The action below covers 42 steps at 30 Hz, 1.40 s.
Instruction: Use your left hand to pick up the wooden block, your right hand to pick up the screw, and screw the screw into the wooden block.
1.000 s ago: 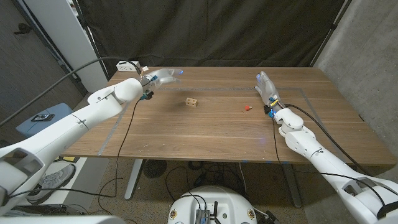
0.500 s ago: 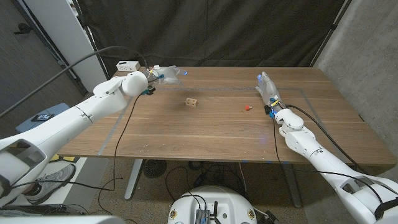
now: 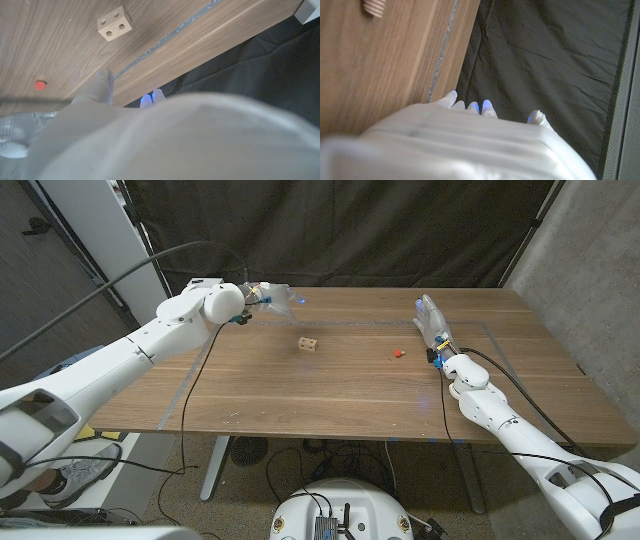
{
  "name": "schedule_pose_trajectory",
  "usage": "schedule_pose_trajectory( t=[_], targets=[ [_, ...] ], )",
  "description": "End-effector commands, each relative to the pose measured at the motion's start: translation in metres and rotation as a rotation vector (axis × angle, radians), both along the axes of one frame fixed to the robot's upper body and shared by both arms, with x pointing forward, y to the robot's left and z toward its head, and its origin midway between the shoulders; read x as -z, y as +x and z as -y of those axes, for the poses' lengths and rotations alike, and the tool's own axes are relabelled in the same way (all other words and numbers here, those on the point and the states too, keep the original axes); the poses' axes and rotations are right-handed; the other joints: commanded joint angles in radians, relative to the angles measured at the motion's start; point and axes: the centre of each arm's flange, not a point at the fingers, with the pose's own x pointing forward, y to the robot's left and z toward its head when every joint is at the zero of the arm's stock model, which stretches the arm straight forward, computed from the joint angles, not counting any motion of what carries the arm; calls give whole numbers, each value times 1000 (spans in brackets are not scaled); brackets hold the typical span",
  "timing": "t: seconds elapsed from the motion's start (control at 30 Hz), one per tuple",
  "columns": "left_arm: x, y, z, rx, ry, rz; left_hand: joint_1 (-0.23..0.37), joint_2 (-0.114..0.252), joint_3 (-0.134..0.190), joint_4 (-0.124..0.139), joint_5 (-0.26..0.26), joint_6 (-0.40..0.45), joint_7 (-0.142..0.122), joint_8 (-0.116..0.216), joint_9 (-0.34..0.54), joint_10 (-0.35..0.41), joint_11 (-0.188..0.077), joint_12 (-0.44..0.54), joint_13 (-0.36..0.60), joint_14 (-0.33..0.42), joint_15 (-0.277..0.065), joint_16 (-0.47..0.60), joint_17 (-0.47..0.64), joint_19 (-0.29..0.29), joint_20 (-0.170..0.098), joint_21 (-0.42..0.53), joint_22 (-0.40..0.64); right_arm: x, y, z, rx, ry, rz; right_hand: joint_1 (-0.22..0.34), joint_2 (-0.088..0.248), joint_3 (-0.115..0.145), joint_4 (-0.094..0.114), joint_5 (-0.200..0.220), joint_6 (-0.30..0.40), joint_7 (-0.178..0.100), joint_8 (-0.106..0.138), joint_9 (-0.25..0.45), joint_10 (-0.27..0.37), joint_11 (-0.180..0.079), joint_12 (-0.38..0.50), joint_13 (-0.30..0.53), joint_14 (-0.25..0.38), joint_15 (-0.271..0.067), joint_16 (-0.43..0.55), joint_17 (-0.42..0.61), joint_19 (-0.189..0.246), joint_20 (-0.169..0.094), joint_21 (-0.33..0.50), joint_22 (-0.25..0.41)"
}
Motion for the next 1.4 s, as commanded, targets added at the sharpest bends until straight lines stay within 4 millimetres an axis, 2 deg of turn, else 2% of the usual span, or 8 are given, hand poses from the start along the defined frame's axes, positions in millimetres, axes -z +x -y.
schedule_pose_trajectory(
  t=[0.03, 0.43, 0.57, 0.73, 1.03, 1.4],
  targets=[
    [-7, -2, 19, -94, 134, 20, 13, -9, -7, -1, 9, -1, -3, 1, 5, 1, -9, -3, 4, -19, 4, 4, 5, -114, 21, 2, 5, 1, 0, 1, 11, -3, -2, 5, 12, 8, -2, 5, 3, -9, 6, 4, -3, 1, 7, 1, -28, 5, 2, 0, -12, -10, 3, 3],
    [-2, -1, 37, -141, 214, 92, 45, -16, -9, 0, 15, 4, -8, 3, 6, 19, -25, 3, 5, -16, 8, 9, 5, -115, 32, 7, 5, 3, -1, 1, 14, 12, -2, 5, 9, 9, -2, 5, 2, -10, 5, 4, -3, 1, 7, 2, -33, 9, 1, 0, -26, -6, -1, 3],
    [1, 0, 41, -142, 218, 98, 69, -12, -7, 1, 13, 22, -7, 9, 6, 41, -26, 10, 5, 2, 4, 15, 5, -105, 25, 12, 4, 3, 0, 0, 17, 14, 1, 5, 9, 9, -2, 5, 2, -12, 5, 4, -4, 2, 6, 2, -33, 9, 1, 0, -31, -4, -2, 3],
    [6, 4, 47, -142, 233, 85, 79, -12, -7, 1, 12, 23, -5, 9, 6, 41, -27, 9, 6, 4, 1, 15, 5, -104, 23, 12, 4, 2, 0, 0, 16, 24, 10, 5, 7, 11, -3, 5, 0, -13, 4, 4, -6, 1, 6, 2, -44, 15, -3, 0, -69, -1, -11, 4],
    [20, 10, 57, -170, 260, 43, 103, -16, -11, 2, 10, 12, -14, 3, 6, 21, -24, -1, 6, -7, -2, 9, 4, -120, 35, 6, 4, 7, -1, 0, 14, 24, 0, 8, 4, 11, -6, 4, -1, -13, 4, 4, -11, 3, 4, 2, -51, 16, -5, -1, -75, -1, -8, 4],
    [36, 16, 61, -183, 277, 54, 117, -21, -17, 4, 8, 12, -9, 3, 6, 29, -25, 2, 7, 3, -7, 13, 4, -121, 36, 8, 3, 10, 0, -4, 17, 19, -8, 13, 2, 13, -10, 4, 0, -13, 4, 4, -13, 1, 4, 2, -53, 16, -4, -3, -77, -3, -5, 4]
  ],
)
